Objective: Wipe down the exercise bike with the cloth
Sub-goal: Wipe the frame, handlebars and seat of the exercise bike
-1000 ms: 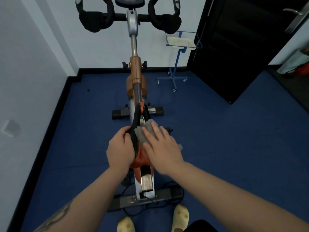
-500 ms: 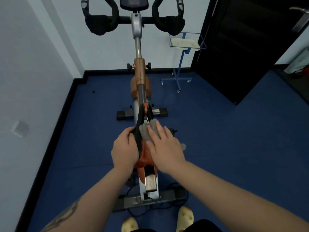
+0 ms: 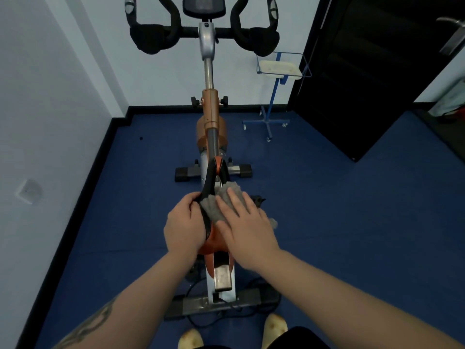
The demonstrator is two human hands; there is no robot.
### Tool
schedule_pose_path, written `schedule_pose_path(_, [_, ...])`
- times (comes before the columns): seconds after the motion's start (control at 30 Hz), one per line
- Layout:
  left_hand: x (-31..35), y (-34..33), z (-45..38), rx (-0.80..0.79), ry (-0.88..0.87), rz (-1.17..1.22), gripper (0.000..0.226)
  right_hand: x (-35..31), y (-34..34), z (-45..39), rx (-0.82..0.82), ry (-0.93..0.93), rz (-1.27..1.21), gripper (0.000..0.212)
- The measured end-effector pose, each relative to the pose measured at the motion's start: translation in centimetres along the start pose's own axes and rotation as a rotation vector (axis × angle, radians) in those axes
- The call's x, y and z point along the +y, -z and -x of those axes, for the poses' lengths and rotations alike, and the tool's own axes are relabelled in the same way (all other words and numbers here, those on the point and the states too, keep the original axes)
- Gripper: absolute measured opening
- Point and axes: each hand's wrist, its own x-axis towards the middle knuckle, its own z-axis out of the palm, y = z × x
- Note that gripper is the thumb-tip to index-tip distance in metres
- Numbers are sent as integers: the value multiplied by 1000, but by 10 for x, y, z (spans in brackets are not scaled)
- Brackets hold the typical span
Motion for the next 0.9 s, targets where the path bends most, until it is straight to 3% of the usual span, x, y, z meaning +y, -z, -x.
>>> schedule_pose_path(0.13, [-1, 0, 4, 1, 0, -2, 32, -8, 7, -20, -54, -115, -78, 55])
schedule_pose_path(0.27, [0, 2, 2, 2, -15, 5, 31, -7, -10, 15, 52, -16, 17, 60])
schedule_pose_path(0.33, [1, 0, 0, 10, -8, -8, 32, 0, -3, -1, 51, -28, -71, 61])
schedule_pose_path(0.43, [0, -1, 2, 7, 1, -10, 32, 2, 12, -37, -17, -208, -279, 69])
schedule_pose_path(0.63, [-1, 1, 1, 6, -3, -1, 31, 2, -4, 3, 43, -36, -94, 63])
schedule_pose_path(0.77, [2, -1, 4, 1, 7, -12, 31, 6, 12, -37, -68, -178, -218, 61])
schedule_pose_path(0.9, [2, 3, 7, -3, 11, 0, 30, 6, 6, -19, -25, -209, -260, 65])
